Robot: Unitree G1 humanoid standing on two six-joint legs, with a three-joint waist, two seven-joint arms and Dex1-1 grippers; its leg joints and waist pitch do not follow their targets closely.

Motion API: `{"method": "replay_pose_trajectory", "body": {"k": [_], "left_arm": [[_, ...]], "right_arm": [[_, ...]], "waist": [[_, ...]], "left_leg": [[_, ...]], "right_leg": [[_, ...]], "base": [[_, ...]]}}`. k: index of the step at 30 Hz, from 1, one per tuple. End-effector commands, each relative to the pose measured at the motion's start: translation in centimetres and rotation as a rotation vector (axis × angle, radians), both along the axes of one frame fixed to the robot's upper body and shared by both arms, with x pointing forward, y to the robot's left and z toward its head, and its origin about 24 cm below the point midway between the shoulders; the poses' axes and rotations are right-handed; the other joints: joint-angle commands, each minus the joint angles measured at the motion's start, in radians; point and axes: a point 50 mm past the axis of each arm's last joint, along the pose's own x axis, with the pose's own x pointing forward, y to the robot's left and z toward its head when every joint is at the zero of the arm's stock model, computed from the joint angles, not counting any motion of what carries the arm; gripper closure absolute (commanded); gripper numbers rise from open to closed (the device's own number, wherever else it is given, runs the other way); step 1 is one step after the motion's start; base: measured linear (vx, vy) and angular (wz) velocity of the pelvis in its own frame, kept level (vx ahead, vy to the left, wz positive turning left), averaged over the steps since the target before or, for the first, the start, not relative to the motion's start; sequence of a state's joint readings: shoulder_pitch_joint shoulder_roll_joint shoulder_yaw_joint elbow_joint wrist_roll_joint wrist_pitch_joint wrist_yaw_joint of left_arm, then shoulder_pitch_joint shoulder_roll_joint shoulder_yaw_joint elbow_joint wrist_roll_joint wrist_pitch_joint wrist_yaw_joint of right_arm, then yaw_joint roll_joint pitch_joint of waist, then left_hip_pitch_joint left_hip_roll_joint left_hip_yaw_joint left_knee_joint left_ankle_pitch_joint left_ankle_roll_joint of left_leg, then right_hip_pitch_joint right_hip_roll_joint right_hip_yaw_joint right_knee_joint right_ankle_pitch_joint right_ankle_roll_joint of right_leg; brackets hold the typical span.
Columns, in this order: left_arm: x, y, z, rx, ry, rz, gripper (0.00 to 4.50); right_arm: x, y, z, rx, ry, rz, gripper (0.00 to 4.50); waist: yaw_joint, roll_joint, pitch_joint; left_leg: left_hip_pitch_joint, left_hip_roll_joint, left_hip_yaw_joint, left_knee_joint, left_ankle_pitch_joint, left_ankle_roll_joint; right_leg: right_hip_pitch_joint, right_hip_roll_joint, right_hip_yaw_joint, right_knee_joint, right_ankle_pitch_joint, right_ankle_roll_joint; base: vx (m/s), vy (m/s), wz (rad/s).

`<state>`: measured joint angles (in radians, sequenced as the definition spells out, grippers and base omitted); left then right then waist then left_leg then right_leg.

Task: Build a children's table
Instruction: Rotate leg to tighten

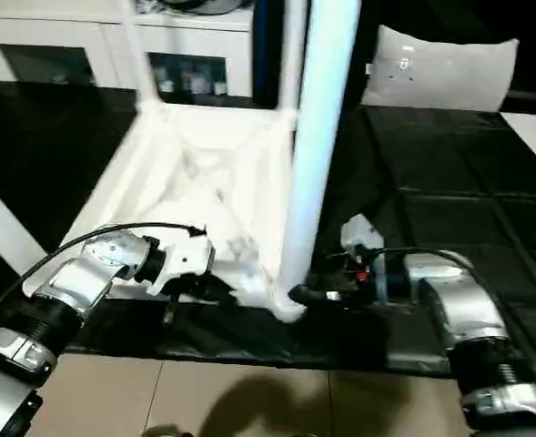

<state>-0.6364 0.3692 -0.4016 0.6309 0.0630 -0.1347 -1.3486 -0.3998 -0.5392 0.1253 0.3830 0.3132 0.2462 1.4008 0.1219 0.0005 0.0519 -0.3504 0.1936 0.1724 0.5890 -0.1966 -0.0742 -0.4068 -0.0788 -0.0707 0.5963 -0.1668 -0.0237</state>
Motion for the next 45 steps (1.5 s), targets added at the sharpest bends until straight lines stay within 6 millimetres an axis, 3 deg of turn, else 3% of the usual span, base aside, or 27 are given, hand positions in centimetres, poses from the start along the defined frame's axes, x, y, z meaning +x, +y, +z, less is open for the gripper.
{"method": "replay_pose_trajectory", "body": {"k": [1,5,8,12,13,15,16,17,18,19,20,21,23,28,29,30,32,37,41,43,44,45], "left_arm": [[-0.6,-1.0,0.0,0.021,-0.002,-0.094,4.50],[-0.7,-0.9,-0.1,0.012,0.016,-0.093,4.50],[-0.7,-0.9,-0.1,0.011,0.019,-0.079,4.50],[0.2,-1.1,-0.2,-0.029,0.021,0.076,4.50],[0.4,-1.2,-0.2,-0.039,0.023,0.118,4.50],[0.8,-1.6,-0.3,-0.050,0.022,0.201,4.50],[0.8,-1.6,-0.3,-0.050,0.023,0.207,4.50],[1.2,-2.0,-0.3,-0.061,0.019,0.265,4.50],[1.4,-2.3,-0.3,-0.073,0.016,0.307,4.50],[1.7,-2.7,-0.2,-0.088,0.013,0.360,4.50],[2.0,-3.1,-0.2,-0.103,0.011,0.405,4.50],[2.2,-3.5,-0.1,-0.117,0.011,0.443,4.50],[2.7,-4.7,0.1,-0.157,0.012,0.550,4.50],[2.8,-6.0,0.3,-0.191,0.011,0.606,4.50],[2.8,-6.2,0.3,-0.194,0.009,0.604,4.50],[2.6,-6.2,0.2,-0.189,0.005,0.593,4.50],[2.5,-6.0,0.1,-0.176,-0.001,0.583,4.50],[2.4,-5.1,-0.2,-0.135,-0.028,0.553,4.50],[2.3,-3.8,-0.5,-0.081,-0.042,0.483,4.50],[2.3,-3.4,-0.6,-0.063,-0.053,0.450,4.50],[2.3,-3.1,-0.5,-0.056,-0.055,0.423,4.50],[2.2,-2.9,-0.4,-0.056,-0.059,0.401,4.50]], "right_arm": [[-0.3,0.2,0.2,0.017,0.009,0.026,1.77],[-0.5,0.2,-0.1,0.030,0.027,0.028,2.19],[-0.6,0.3,0.0,0.055,0.036,0.021,2.39],[-0.8,1.4,0.6,0.167,0.031,-0.075,2.46],[-0.6,1.7,0.5,0.160,0.033,-0.120,2.46],[0.1,2.2,0.0,0.111,0.008,-0.243,2.46],[0.2,2.2,0.0,0.108,0.006,-0.251,2.46],[1.0,2.5,-0.4,0.071,-0.005,-0.365,2.47],[1.6,2.7,-0.6,0.044,-0.007,-0.453,2.48],[2.3,2.9,-0.9,0.023,0.003,-0.543,2.49],[2.8,3.1,-1.1,0.004,0.012,-0.618,2.51],[3.2,3.3,-1.3,-0.014,0.013,-0.682,2.52],[4.3,3.8,-1.2,-0.018,0.030,-0.853,2.52],[4.9,4.4,-1.0,-0.002,-0.011,-0.932,2.52],[5.0,4.5,-0.9,0.007,-0.021,-0.936,2.19],[4.9,4.8,-0.7,0.025,-0.035,-0.911,2.00],[4.7,5.0,-0.6,0.037,-0.040,-0.883,1.82],[4.1,4.1,-0.6,0.047,-0.052,-0.835,1.38],[3.4,1.9,-0.6,0.030,-0.079,-0.742,0.95],[3.1,1.0,-0.4,0.023,-0.087,-0.709,0.90],[3.0,0.3,-0.2,0.027,-0.090,-0.682,0.73],[2.9,0.0,0.0,0.027,-0.092,-0.662,0.60]], "waist": [[-0.003,-0.010,-0.068],[-0.003,-0.006,-0.069],[-0.001,-0.009,-0.069],[0.001,-0.011,-0.065],[0.003,0.000,-0.065],[-0.009,-0.010,-0.059],[-0.012,-0.008,-0.058],[-0.021,-0.013,-0.056],[-0.030,-0.011,-0.056],[-0.037,-0.012,-0.057],[-0.057,-0.010,-0.057],[-0.063,-0.011,-0.059],[-0.080,-0.009,-0.061],[-0.076,-0.012,-0.070],[-0.075,-0.020,-0.072],[-0.072,-0.015,-0.072],[-0.072,-0.008,-0.069],[-0.068,-0.012,-0.067],[-0.062,-0.010,-0.066],[-0.058,-0.012,-0.067],[-0.058,-0.021,-0.066],[-0.056,-0.018,-0.067]], "left_leg": [[0.001,0.040,-0.001,-0.063,-0.146,0.076],[0.001,0.038,-0.001,-0.063,-0.147,0.068],[0.001,0.038,-0.001,-0.063,-0.144,0.070],[0.000,0.038,-0.001,-0.065,-0.150,0.064],[0.001,0.037,-0.003,-0.066,-0.157,0.058],[0.001,0.033,-0.004,-0.071,-0.197,0.029],[0.002,0.031,-0.005,-0.072,-0.211,0.025],[0.003,0.028,-0.007,-0.073,-0.227,0.016],[0.001,0.026,-0.010,-0.074,-0.228,0.007],[0.000,0.025,-0.011,-0.074,-0.229,0.005],[-0.007,0.021,-0.015,-0.075,-0.224,-0.004],[-0.005,0.021,-0.014,-0.073,-0.224,-0.004],[-0.005,0.018,-0.011,-0.069,-0.212,0.010],[-0.008,0.020,-0.005,-0.063,-0.131,0.047],[-0.012,0.020,-0.003,-0.061,-0.100,0.060],[-0.012,0.020,-0.003,-0.061,-0.083,0.073],[-0.010,0.021,-0.003,-0.062,-0.090,0.083],[-0.008,0.024,-0.002,-0.064,-0.114,0.080],[-0.007,0.024,-0.003,-0.064,-0.129,0.081],[-0.006,0.025,-0.001,-0.063,-0.131,0.084],[-0.008,0.024,0.000,-0.063,-0.129,0.085],[-0.008,0.025,-0.002,-0.063,-0.131,0.085]], "right_leg": [[0.058,-0.065,0.042,-0.059,-0.201,-0.226],[0.059,-0.065,0.042,-0.062,-0.211,-0.218],[0.059,-0.064,0.042,-0.061,-0.207,-0.217],[0.058,-0.065,0.042,-0.065,-0.246,-0.201],[0.057,-0.066,0.041,-0.068,-0.269,-0.194],[0.054,-0.065,0.040,-0.080,-0.380,-0.154],[0.052,-0.065,0.038,-0.085,-0.412,-0.145],[0.051,-0.068,0.037,-0.093,-0.478,-0.119],[0.051,-0.067,0.036,-0.095,-0.509,-0.103],[0.051,-0.066,0.035,-0.096,-0.513,-0.098],[0.054,-0.063,0.030,-0.097,-0.516,-0.088],[0.052,-0.063,0.031,-0.097,-0.513,-0.086],[0.048,-0.061,0.035,-0.096,-0.467,-0.108],[0.055,-0.059,0.040,-0.080,-0.296,-0.155],[0.059,-0.056,0.042,-0.073,-0.227,-0.171],[0.061,-0.058,0.042,-0.069,-0.194,-0.185],[0.062,-0.058,0.041,-0.069,-0.189,-0.198],[0.063,-0.059,0.043,-0.073,-0.219,-0.189],[0.063,-0.059,0.042,-0.076,-0.243,-0.181],[0.063,-0.060,0.043,-0.077,-0.242,-0.178],[0.063,-0.059,0.043,-0.076,-0.243,-0.177],[0.064,-0.061,0.042,-0.074,-0.254,-0.177]], "base": [[0.000,0.000,0.00],[0.000,0.000,0.00],[0.000,0.000,0.00],[0.000,0.000,0.00],[0.000,0.000,0.00],[0.000,0.000,0.00],[0.000,0.000,0.00],[0.000,0.000,0.00],[0.000,0.000,0.00],[0.000,0.000,0.00],[0.000,0.000,0.00],[0.000,0.000,0.00],[0.000,0.000,0.00],[0.000,0.000,0.00],[0.000,0.000,0.00],[0.000,0.000,0.00],[0.000,0.000,0.00],[0.000,0.000,0.00],[0.000,0.000,0.00],[0.000,0.000,0.00],[0.000,0.000,0.00],[0.000,0.000,0.00]]}}
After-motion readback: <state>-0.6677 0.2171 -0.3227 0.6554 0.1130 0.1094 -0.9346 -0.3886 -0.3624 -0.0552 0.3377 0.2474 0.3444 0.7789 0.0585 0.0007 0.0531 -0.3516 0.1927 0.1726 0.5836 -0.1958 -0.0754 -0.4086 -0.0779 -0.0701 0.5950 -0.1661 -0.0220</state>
